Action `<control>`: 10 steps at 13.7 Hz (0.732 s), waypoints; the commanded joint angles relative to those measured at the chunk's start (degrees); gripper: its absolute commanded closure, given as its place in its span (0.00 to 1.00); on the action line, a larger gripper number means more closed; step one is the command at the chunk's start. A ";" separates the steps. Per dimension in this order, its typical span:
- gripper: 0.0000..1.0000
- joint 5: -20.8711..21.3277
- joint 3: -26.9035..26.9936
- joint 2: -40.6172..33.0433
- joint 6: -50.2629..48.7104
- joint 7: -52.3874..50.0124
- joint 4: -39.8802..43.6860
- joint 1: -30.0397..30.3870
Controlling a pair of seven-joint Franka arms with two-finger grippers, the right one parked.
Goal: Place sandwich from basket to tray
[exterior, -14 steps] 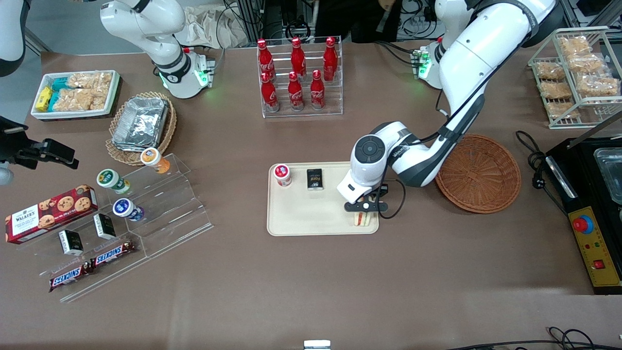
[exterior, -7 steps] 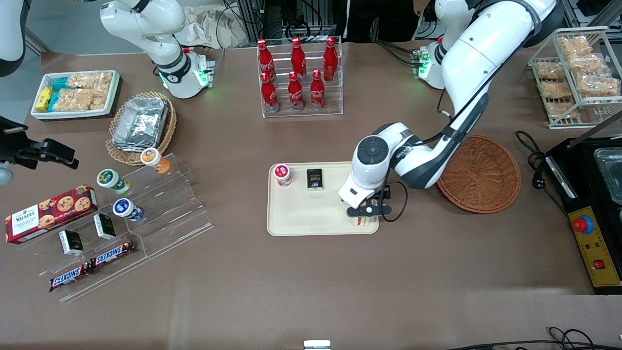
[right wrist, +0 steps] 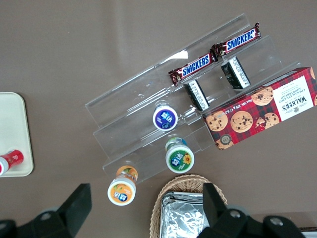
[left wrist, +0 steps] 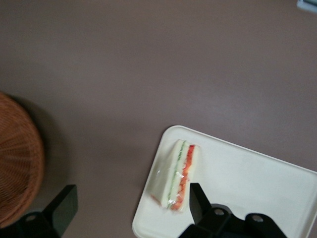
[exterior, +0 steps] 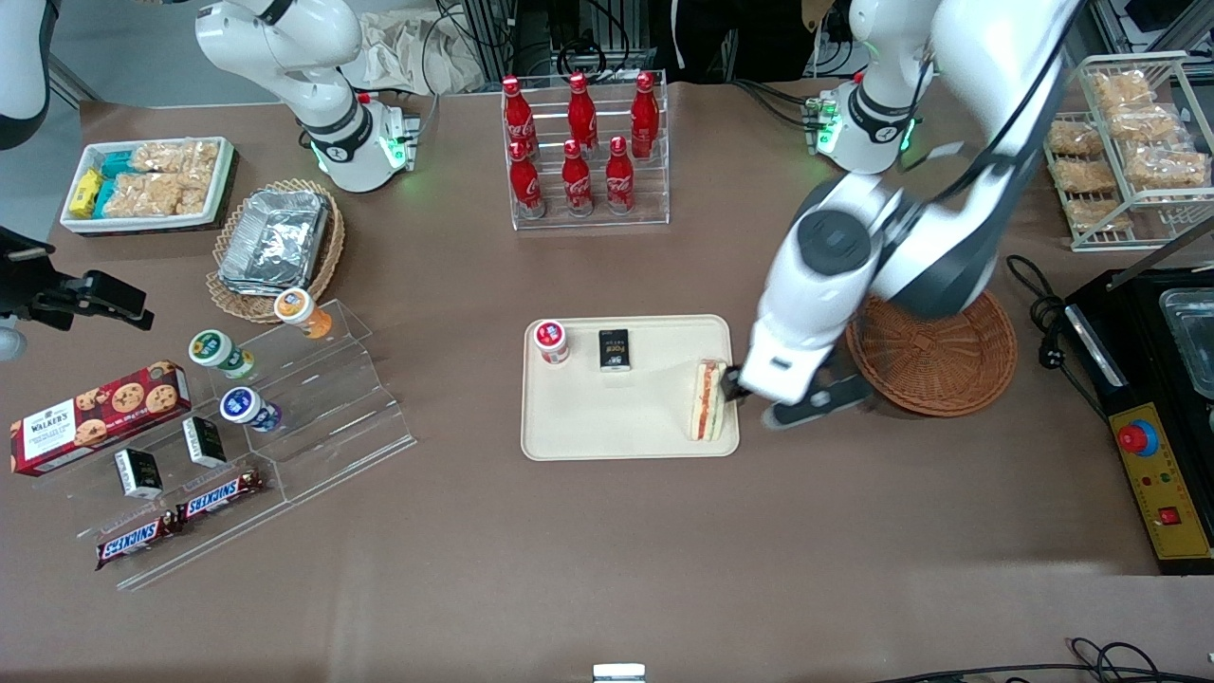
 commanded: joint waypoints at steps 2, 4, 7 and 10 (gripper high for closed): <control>0.00 -7.29 5.13 -11.36 -8.08 7.18 -2.20 1.54; 0.00 -12.99 13.12 -17.07 -12.56 20.24 -2.55 -0.57; 0.00 -16.45 23.68 -22.53 -19.78 40.21 -2.46 -2.16; 0.00 -16.28 29.50 -23.34 -23.04 50.27 -1.06 -2.07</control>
